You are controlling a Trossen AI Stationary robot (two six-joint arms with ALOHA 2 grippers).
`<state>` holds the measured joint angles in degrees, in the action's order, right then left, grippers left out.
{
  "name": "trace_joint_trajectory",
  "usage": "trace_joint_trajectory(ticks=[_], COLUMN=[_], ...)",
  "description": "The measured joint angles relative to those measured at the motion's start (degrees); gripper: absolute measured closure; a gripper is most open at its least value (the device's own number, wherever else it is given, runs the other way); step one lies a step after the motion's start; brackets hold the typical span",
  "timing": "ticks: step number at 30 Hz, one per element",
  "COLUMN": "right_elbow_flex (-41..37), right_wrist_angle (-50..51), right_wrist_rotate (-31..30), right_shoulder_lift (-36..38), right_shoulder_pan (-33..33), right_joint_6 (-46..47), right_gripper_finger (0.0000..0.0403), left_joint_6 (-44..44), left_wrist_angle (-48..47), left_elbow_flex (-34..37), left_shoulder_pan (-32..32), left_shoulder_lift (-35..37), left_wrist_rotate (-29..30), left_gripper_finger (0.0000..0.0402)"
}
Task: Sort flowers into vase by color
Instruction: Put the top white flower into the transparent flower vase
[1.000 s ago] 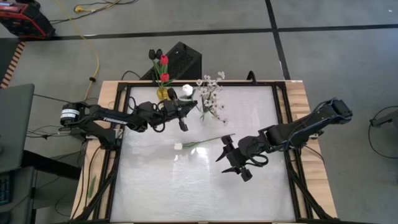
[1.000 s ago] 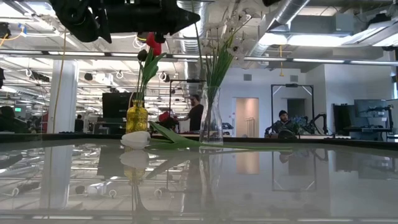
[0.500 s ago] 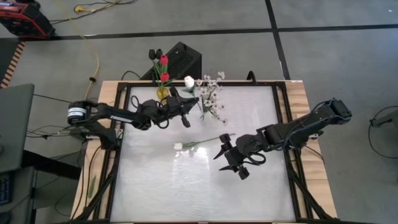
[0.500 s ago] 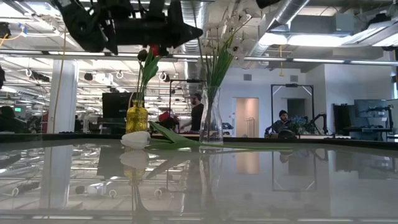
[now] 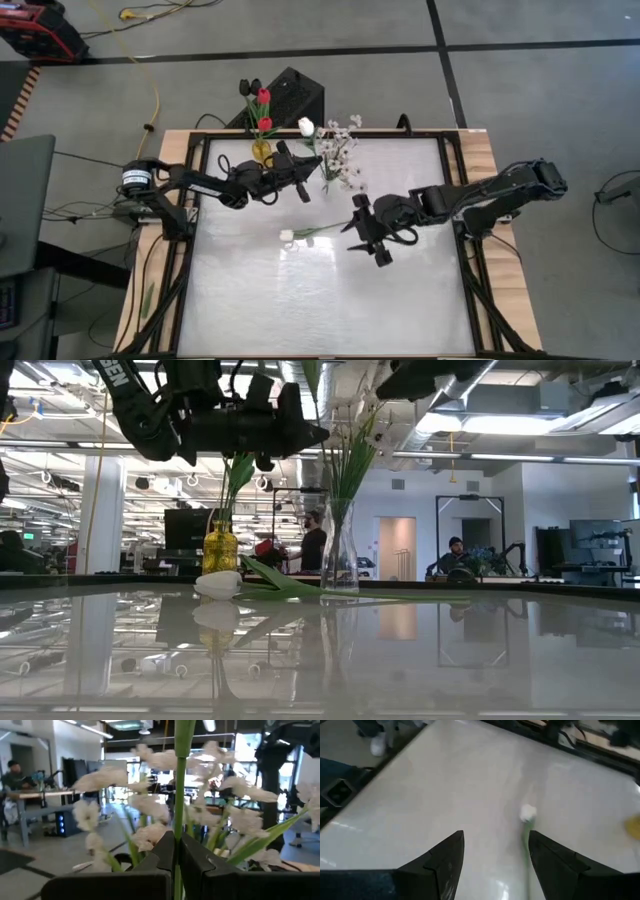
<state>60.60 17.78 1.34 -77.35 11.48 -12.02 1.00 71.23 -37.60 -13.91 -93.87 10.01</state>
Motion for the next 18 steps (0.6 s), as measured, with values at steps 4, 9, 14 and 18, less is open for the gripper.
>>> trace_joint_trajectory(ticks=[4,9,14,18], right_elbow_flex=[0.0,0.0,0.0,0.0], right_wrist_angle=[0.6,1.1,1.0,0.4], right_wrist_rotate=[0.1,3.1,4.9,9.0], right_shoulder_lift=[0.7,1.3,1.6,2.5], right_shoulder_pan=[-3.6,-8.3,-12.5,-15.0], right_joint_6=[-0.1,0.0,-0.1,-0.1], right_gripper_finger=[0.0154,0.0154,0.0154,0.0154], left_joint_6=[-4.8,-8.4,-8.6,-8.1], left_wrist_angle=[-4.0,-8.7,-13.1,-14.8], left_elbow_flex=[0.0,0.0,0.0,0.0], left_shoulder_pan=[-0.7,-1.2,-1.2,-1.2], left_shoulder_lift=[0.0,0.0,0.0,0.2], left_wrist_rotate=[1.5,1.8,1.0,0.5], left_gripper_finger=[0.0401,0.0401,0.0376,0.0335])
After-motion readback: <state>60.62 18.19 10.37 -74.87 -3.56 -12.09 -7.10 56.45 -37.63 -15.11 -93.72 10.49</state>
